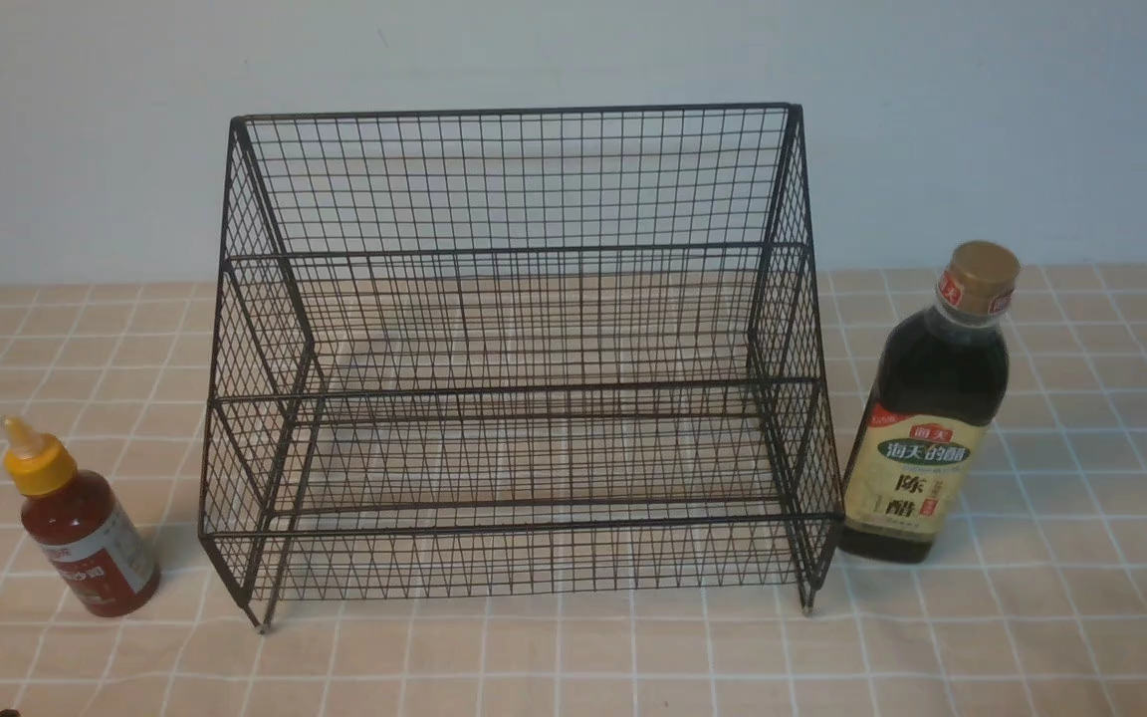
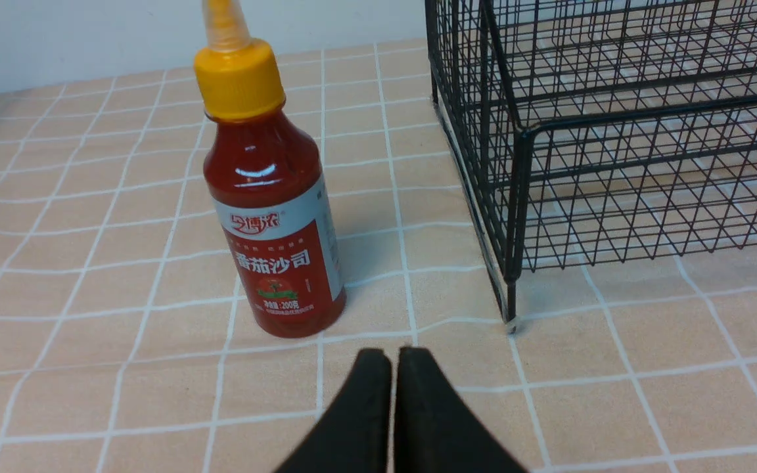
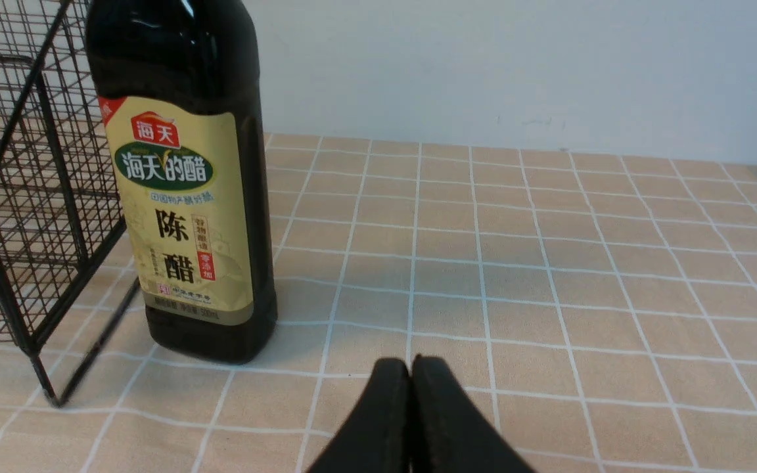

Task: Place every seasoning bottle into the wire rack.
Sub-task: Use the right arm to grab the condiment bottle closest to it

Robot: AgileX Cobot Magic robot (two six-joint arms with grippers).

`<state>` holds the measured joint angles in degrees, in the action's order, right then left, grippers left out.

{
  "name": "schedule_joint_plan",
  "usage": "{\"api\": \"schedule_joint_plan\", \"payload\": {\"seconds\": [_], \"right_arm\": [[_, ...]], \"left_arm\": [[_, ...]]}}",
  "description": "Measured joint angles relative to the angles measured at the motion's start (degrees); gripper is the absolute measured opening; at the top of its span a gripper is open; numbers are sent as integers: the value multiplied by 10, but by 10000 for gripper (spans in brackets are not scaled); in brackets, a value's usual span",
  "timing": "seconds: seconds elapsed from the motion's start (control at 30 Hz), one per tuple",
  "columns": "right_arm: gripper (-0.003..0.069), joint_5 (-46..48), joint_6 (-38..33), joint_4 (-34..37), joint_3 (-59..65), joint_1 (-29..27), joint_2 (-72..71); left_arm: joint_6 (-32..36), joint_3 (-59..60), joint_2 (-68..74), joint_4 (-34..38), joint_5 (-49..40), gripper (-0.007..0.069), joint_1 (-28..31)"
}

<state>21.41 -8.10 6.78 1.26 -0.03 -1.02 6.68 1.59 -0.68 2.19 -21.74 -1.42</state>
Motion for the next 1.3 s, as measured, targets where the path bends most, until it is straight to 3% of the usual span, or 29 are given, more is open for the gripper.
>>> {"api": "schedule_joint_plan", "payload": {"seconds": [0.87, 1.07, 1.13, 1.3], "right_arm": [[-14, -12, 0, 13, 1, 1, 0], [-14, -129, 14, 172, 3, 1, 0], [-14, -164, 21, 256, 3, 1, 0], [-14, -185, -3, 325, 3, 1, 0]], "left_arm": [[0, 0, 0, 0, 0, -7, 0], [0, 0, 0, 0, 0, -7, 0], [0, 0, 0, 0, 0, -7, 0], [0, 0, 0, 0, 0, -7, 0]]}}
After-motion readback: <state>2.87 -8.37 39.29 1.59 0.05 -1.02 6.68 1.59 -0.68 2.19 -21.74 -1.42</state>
